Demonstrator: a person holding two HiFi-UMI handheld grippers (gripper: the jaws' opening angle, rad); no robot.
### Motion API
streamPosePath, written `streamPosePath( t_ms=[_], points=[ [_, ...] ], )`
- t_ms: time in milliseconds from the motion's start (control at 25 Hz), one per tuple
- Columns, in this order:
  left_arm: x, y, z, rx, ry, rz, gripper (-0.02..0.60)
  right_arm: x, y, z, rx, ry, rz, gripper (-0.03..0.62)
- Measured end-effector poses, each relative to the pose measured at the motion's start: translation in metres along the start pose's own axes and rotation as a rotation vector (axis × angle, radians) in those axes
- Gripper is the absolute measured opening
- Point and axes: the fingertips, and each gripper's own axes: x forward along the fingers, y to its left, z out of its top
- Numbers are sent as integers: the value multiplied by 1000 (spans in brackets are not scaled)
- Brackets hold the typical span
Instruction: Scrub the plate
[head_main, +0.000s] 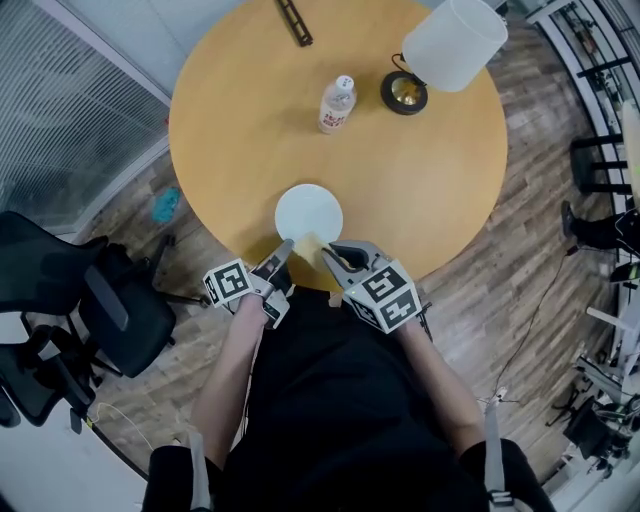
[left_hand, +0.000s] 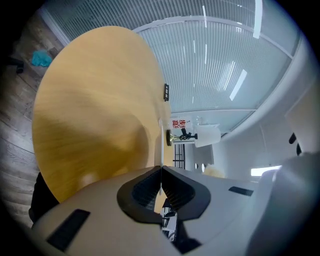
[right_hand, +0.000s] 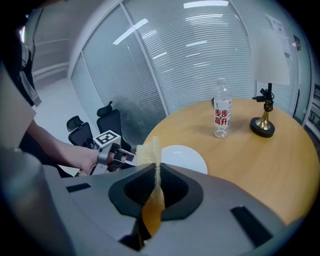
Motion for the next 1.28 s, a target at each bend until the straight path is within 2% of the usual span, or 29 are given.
streamPosePath(
  t_ms=[80,160,280,440,600,680,760,840,960,1160,1280],
  points=[
    [5,-16,-7,-18,26,-70,18,3,-5,-1,-42,12,-44,29],
    [6,-22,-15,-20,58,-82,18,5,-11,-3,-74,24,-72,31],
    [2,-23,-26,28,118,-50,18,8,-14,-5,-101,33,-86,31],
    [2,-36,-42,23,175,-54,18,9,-13,-3,-140,50,-96,30],
    [0,-28,-46,131,234,18,20,11,-18,1,-176,49,-119,31],
    [0,-29,-46,152,239,12,20,13,-22,3,-176,47,-127,31],
    [2,-34,-47,143,232,-15,20,15,-27,5,-171,45,-133,31],
    [1,-29,-47,115,223,11,20,18,-34,5,-166,44,-139,31],
    [-1,-23,-46,126,223,44,20,24,-51,3,-160,56,-176,31],
    [-1,-32,-52,33,195,-10,21,23,-85,0,-119,80,-256,31],
    [0,-34,-52,18,187,-25,20,21,-95,0,-97,85,-281,31]
  ],
)
